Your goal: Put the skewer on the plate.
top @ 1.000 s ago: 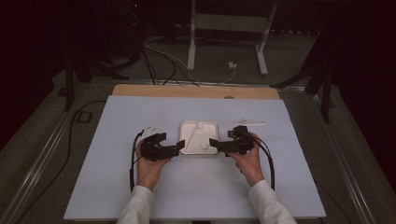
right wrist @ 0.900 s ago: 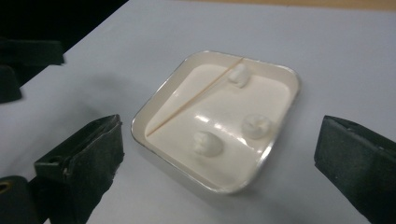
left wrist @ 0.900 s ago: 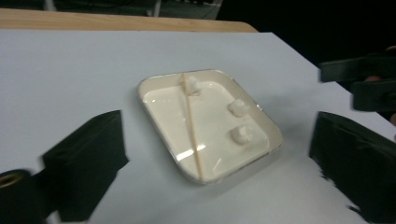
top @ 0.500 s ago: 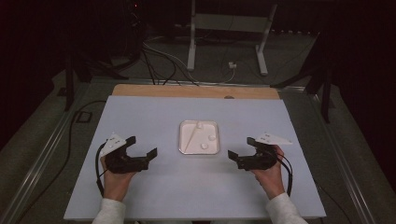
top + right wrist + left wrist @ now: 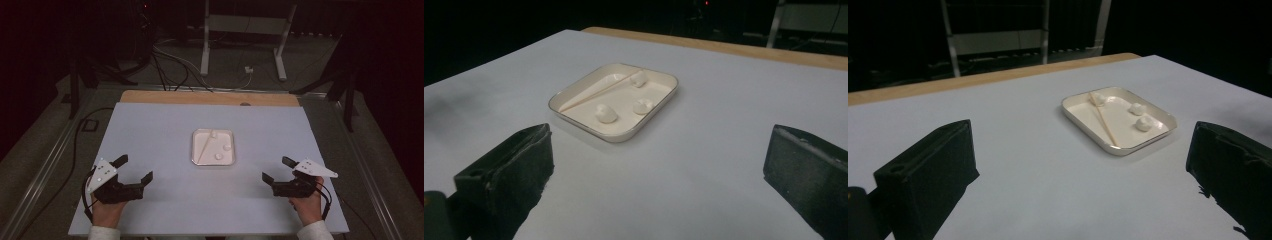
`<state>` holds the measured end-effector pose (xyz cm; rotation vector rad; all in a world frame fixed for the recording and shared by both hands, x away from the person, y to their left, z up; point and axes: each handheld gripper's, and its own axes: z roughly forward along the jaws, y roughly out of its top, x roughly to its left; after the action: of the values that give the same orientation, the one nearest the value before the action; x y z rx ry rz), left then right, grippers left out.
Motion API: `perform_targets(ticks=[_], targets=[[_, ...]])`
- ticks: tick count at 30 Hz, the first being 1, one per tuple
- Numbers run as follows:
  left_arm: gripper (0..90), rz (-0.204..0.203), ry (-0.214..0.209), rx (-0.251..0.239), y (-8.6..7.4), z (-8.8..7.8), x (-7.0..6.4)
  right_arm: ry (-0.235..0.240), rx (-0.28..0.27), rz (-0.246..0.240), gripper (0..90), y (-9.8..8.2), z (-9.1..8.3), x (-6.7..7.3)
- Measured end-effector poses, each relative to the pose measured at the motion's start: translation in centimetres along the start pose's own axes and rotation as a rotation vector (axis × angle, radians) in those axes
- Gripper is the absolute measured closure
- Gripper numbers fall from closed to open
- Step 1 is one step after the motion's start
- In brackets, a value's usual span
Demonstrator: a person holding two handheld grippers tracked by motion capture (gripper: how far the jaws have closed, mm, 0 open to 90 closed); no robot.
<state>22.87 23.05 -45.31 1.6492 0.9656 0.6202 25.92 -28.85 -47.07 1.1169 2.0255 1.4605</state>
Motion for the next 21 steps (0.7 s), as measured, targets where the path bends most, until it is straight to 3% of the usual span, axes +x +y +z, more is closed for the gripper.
perform_targets(ticks=[4,8,11,14,21], targets=[[0.7,-0.007,0.027,-0.016,-0.4,-0.6,0.1,-0.008,-0.025,-0.020,0.1,-0.6,-0.9,-0.4],[0.7,-0.008,0.035,-0.010,-0.9,-0.8,0.2,-0.012,-0.041,-0.006,0.1,-1.2,-1.5,-0.9],[0.7,0.009,0.038,-0.012,-0.9,-0.8,0.1,-0.009,-0.056,0.006,0.1,-1.3,-1.8,-1.1],[0.7,0.017,0.039,-0.009,-1.0,-0.8,0.2,-0.024,-0.067,-0.014,0.1,-1.2,-2.2,-1.2],[0.7,0.019,0.042,0.013,-1.3,-0.5,0.1,-0.043,-0.078,0.022,0.1,-1.4,-2.8,-1.9]])
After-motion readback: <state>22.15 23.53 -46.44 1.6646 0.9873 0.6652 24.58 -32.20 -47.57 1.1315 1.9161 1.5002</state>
